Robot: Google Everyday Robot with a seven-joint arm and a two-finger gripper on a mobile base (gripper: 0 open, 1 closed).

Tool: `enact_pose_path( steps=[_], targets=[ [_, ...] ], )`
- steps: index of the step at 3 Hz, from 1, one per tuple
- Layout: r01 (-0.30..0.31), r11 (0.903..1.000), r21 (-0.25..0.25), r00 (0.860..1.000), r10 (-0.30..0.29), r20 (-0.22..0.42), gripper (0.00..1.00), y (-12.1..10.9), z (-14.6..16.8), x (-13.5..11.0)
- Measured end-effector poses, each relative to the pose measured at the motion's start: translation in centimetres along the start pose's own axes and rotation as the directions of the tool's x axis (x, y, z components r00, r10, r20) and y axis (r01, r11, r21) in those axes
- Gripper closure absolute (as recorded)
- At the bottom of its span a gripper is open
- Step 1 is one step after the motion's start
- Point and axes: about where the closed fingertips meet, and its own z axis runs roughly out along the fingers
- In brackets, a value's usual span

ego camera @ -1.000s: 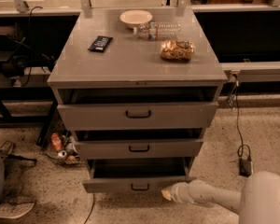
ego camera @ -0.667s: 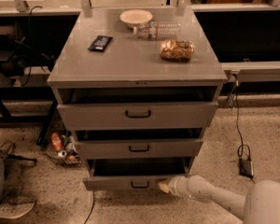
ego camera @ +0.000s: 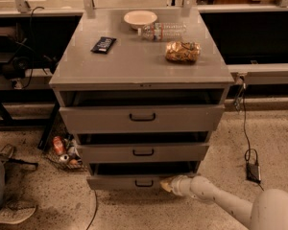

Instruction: Close bottom drawer

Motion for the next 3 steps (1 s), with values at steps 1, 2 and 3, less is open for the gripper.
enact_pose_path(
  steps=[1,2,3],
  targets=[
    [0.01,0.9999,-0.003,1.0,-0.01,0.028,1.0,-0.2,0.5,-1.2],
    [0.033,0.9993,-0.014,0.996,-0.032,0.079,1.0,-0.8,1.6,-3.8],
    [0.039,0.9992,-0.006,0.996,-0.038,0.086,1.0,-1.3,1.4,-4.2]
  ],
)
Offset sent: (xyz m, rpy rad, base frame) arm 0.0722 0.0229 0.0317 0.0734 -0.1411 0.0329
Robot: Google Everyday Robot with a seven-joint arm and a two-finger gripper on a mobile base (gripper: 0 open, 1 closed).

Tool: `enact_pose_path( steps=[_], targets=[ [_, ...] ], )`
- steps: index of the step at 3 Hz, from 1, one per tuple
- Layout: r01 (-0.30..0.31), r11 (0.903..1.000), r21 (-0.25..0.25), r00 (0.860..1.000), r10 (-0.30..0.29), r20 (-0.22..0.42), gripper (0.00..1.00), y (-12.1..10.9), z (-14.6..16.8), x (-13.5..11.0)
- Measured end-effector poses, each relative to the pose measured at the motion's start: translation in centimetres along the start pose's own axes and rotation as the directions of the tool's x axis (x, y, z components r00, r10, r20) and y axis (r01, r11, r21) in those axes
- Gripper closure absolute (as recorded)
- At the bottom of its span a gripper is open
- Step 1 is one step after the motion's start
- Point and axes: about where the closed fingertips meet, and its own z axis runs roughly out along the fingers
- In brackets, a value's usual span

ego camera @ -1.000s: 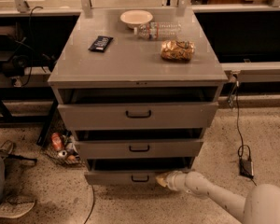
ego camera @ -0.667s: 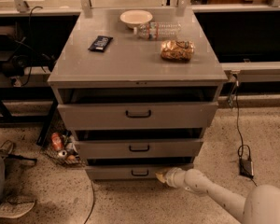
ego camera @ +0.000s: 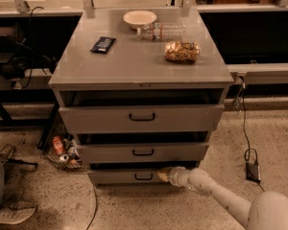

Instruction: Close bottom drawer

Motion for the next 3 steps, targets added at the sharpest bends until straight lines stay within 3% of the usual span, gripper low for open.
enact_pose_path(
  steps=[1,2,3],
  targets=[
    [-0.026,0.9994,0.022,0.999,0.027,-0.036,1.0,0.3,-3.5,2.0],
    [-0.085,0.9855,0.146,0.992,0.098,-0.082,1.0,-3.0,-12.6,4.5],
    [-0.143,0.985,0.096,0.975,0.157,-0.156,1.0,2.4,-18.2,9.8]
  ],
)
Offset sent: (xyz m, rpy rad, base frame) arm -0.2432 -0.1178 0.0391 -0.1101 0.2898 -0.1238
